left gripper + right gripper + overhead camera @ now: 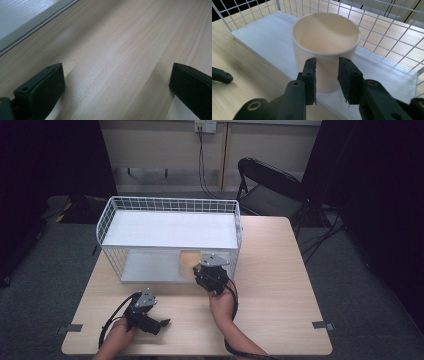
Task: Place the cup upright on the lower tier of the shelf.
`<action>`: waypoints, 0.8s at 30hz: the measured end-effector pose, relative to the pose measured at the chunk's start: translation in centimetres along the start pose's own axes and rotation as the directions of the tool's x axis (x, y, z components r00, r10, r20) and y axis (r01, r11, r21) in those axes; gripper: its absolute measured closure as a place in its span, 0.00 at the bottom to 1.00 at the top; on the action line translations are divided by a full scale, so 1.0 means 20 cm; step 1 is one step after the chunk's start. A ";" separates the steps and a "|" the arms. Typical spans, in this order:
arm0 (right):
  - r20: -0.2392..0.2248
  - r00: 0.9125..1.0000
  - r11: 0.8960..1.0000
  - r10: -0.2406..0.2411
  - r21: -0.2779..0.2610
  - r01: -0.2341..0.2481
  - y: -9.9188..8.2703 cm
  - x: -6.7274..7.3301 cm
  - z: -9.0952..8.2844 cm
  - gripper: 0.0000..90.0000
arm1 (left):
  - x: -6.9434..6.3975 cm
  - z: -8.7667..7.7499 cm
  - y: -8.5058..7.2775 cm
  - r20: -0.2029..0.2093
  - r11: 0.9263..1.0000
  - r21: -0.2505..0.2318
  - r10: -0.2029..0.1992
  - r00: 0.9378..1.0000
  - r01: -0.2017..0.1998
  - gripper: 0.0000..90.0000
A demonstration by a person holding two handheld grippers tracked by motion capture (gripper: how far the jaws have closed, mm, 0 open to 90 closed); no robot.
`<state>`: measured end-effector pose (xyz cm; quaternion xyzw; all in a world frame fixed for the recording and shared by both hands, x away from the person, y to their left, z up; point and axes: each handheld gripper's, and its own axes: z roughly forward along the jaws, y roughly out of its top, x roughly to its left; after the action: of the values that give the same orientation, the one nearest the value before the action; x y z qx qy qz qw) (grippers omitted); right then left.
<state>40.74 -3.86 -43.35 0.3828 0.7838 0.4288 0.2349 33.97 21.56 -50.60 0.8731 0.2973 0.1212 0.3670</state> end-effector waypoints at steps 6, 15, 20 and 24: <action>-0.030 0.999 1.000 0.024 -0.006 -0.024 0.00 -0.01 0.00 0.50 | 0.00 0.00 0.00 0.000 1.000 0.000 0.000 1.000 0.000 0.00; -0.075 0.996 0.999 0.048 0.019 -0.047 0.02 0.00 -0.02 0.20 | 0.00 0.00 0.00 0.000 1.000 0.000 0.000 1.000 0.000 0.00; -0.101 0.994 0.999 0.036 0.015 -0.034 0.03 0.00 -0.04 0.18 | 0.00 0.00 0.00 0.000 1.000 0.001 0.000 1.000 0.000 0.00; -0.121 0.992 0.999 0.033 0.021 -0.031 0.02 0.01 -0.05 0.18 | 0.00 0.00 0.00 0.000 1.000 0.000 0.000 1.000 0.000 0.00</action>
<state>40.08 -4.09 -42.49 0.3708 0.7943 0.4477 0.1763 33.97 21.56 -50.60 0.8731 0.2973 0.1212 0.3668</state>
